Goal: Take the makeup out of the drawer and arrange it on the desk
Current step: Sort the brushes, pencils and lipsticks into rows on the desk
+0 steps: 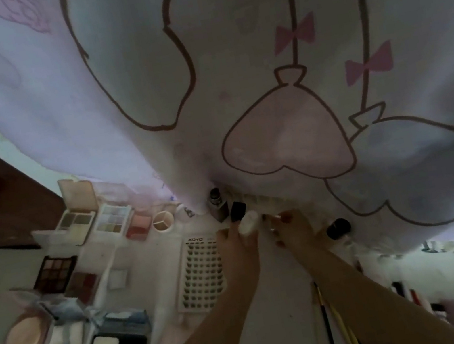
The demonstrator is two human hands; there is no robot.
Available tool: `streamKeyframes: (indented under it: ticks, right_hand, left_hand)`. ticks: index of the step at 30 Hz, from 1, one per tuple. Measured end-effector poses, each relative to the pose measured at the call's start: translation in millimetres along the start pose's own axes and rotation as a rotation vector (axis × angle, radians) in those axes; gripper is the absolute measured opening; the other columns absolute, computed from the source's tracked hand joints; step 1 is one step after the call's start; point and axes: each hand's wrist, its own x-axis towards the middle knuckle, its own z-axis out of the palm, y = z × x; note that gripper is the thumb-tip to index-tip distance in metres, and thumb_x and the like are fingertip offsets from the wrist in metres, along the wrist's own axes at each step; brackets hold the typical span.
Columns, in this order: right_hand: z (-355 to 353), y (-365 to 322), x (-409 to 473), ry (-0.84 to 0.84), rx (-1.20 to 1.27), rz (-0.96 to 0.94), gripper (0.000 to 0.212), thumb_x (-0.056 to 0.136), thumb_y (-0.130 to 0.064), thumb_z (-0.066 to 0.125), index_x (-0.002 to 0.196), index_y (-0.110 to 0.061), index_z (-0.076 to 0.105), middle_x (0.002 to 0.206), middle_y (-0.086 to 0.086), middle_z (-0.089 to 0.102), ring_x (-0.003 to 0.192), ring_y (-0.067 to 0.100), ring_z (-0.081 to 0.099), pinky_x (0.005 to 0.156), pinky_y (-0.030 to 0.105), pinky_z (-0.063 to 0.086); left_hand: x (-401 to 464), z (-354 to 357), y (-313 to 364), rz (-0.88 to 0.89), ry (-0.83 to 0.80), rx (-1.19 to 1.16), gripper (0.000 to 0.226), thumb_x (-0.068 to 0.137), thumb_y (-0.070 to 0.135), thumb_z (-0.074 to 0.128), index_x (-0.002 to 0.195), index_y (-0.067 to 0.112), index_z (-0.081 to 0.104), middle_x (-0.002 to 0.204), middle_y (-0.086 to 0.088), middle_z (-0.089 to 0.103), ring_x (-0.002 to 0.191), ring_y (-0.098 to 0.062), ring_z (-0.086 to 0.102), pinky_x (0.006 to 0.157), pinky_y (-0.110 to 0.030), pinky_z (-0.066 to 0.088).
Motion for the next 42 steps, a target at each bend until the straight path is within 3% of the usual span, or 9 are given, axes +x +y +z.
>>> streamKeyframes:
  ticks: [5,12,15,18,21,27,32,36,42]
  right_hand:
    - [2.3,-5.9,8.3,0.069,0.053,-0.003,0.023,0.089,-0.021,0.061,0.104,-0.005,0.053,0.101,0.015,0.063,0.085,0.029,0.065,0.062,0.036,0.058]
    - [-0.3,-12.3,5.1,0.105,-0.033,-0.069,0.023,0.089,-0.024,0.063,0.085,-0.003,0.055,0.075,0.007,0.060,0.063,0.017,0.056,0.043,0.013,0.042]
    - [-7.2,-24.1,-8.6,0.014,-0.069,-0.068,0.019,0.089,-0.022,0.062,0.093,-0.006,0.054,0.095,0.012,0.063,0.075,0.020,0.059,0.060,0.025,0.053]
    - [-31.6,-44.0,-27.3,-0.136,-0.344,-0.159,0.028,0.092,-0.026,0.054,0.107,-0.003,0.058,0.102,0.013,0.062,0.090,0.027,0.062,0.078,0.039,0.055]
    - [-76.3,-62.4,-47.6,-0.047,-0.728,-0.431,0.021,0.094,-0.021,0.046,0.102,-0.008,0.060,0.099,0.008,0.060,0.093,0.023,0.057,0.074,0.026,0.043]
    - [-111.0,-49.8,-62.2,0.051,-1.430,-0.473,0.018,0.095,-0.015,0.044,0.107,-0.010,0.056,0.108,0.006,0.059,0.095,0.021,0.058,0.068,0.029,0.039]
    - [-105.6,-22.4,-50.6,0.101,-1.251,-0.395,0.017,0.099,-0.026,0.039,0.100,-0.013,0.051,0.096,0.003,0.062,0.077,0.020,0.055,0.058,0.026,0.036]
    - [-107.0,-22.6,-55.4,0.065,-1.126,-0.448,0.026,0.100,-0.036,0.036,0.086,-0.014,0.039,0.067,-0.003,0.044,0.059,0.017,0.044,0.051,0.027,0.033]
    - [-91.1,-62.7,-92.0,-0.126,-0.774,-0.547,0.034,0.099,-0.029,0.038,0.073,-0.009,0.047,0.065,0.001,0.047,0.061,0.015,0.046,0.047,0.018,0.032]
  left_hand:
    - [-0.3,19.1,1.8,0.042,0.075,-0.045,0.031,0.092,0.024,0.056,0.119,0.009,0.055,0.115,-0.011,0.045,0.097,-0.025,0.050,0.088,-0.039,0.048]
    - [5.7,30.6,16.4,-0.032,0.107,-0.106,0.037,0.089,0.025,0.061,0.115,0.005,0.044,0.118,-0.011,0.045,0.099,-0.026,0.051,0.083,-0.043,0.048]
    - [3.2,28.7,15.6,-0.025,0.108,-0.162,0.035,0.087,0.020,0.062,0.110,0.002,0.042,0.112,-0.015,0.045,0.096,-0.028,0.050,0.081,-0.042,0.047]
    - [-14.1,28.8,6.1,0.008,0.125,-0.168,0.026,0.087,0.016,0.060,0.104,0.015,0.041,0.099,-0.004,0.047,0.088,-0.021,0.049,0.071,-0.027,0.043]
    - [-38.8,45.0,-1.7,0.140,-0.023,-0.090,0.027,0.088,0.015,0.057,0.107,0.027,0.041,0.097,0.009,0.043,0.089,-0.013,0.048,0.073,-0.016,0.040]
    - [-39.1,96.1,25.3,0.352,-0.423,0.092,0.045,0.085,0.019,0.057,0.129,0.019,0.046,0.125,0.001,0.043,0.115,-0.014,0.038,0.096,-0.028,0.038]
    - [-24.5,109.9,37.1,0.308,-0.523,0.124,0.013,0.089,0.014,0.052,0.089,0.002,0.058,0.097,-0.019,0.061,0.096,-0.035,0.058,0.080,-0.040,0.046]
    - [-28.4,83.0,29.4,0.248,-0.553,0.020,0.007,0.091,0.023,0.056,0.098,0.021,0.053,0.095,0.008,0.058,0.082,-0.001,0.056,0.066,-0.003,0.037]
    - [-30.1,-8.4,36.8,0.283,-0.534,-0.008,0.028,0.077,0.035,0.074,0.095,0.028,0.054,0.082,0.006,0.062,0.058,0.002,0.056,0.045,-0.012,0.043]
